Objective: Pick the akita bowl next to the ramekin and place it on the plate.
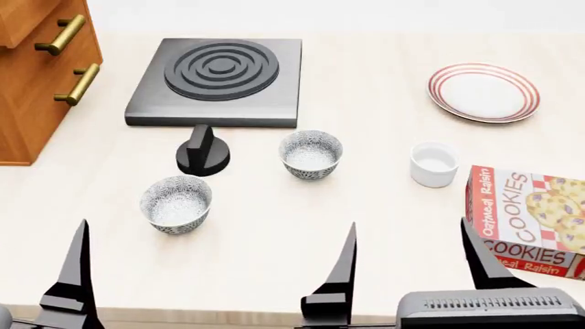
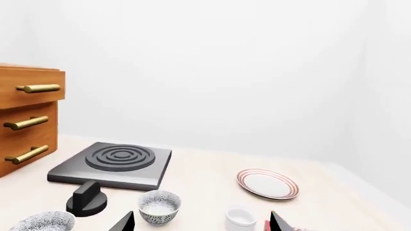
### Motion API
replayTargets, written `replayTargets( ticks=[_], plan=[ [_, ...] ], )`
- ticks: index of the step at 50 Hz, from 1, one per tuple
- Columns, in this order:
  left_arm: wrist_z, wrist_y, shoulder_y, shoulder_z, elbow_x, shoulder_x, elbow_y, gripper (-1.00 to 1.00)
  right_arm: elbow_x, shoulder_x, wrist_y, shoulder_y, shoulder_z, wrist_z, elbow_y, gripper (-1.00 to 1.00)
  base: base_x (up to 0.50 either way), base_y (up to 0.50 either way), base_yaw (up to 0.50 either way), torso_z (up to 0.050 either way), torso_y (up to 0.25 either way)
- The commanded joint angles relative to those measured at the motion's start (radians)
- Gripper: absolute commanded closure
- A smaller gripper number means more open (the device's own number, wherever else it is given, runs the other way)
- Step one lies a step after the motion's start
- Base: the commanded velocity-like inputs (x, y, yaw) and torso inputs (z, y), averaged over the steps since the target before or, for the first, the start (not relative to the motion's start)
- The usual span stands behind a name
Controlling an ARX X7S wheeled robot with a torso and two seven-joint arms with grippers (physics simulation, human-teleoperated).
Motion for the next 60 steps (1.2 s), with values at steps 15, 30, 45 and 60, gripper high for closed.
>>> replayTargets(
  ticks=[15,30,45,60],
  plan=[
    [-0.019,0.011,0.005,0.005,-0.014,-0.017,-0.003,-1.0,0.042,0.005,0.017,0.01,0.01,0.011,-0.007,-1.0,0.0,0.0,0.0,0.0,0.0],
    [-0.03,0.011,0.003,0.01,-0.022,-0.024,-0.006,-1.0,0.058,0.011,0.016,0.01,0.009,0.023,-0.003,-1.0,0.18,0.0,0.0,0.0,0.0],
    [-0.039,0.019,0.005,0.012,-0.029,-0.033,-0.014,-1.0,0.07,0.017,0.013,0.014,0.002,0.036,0.004,-1.0,0.23,0.0,0.0,0.0,0.0],
    [-0.048,0.028,0.008,0.019,-0.034,-0.041,-0.017,-1.0,0.084,0.024,0.004,0.011,0.002,0.045,0.008,-1.0,0.26,0.0,0.0,0.0,0.0]
  ],
)
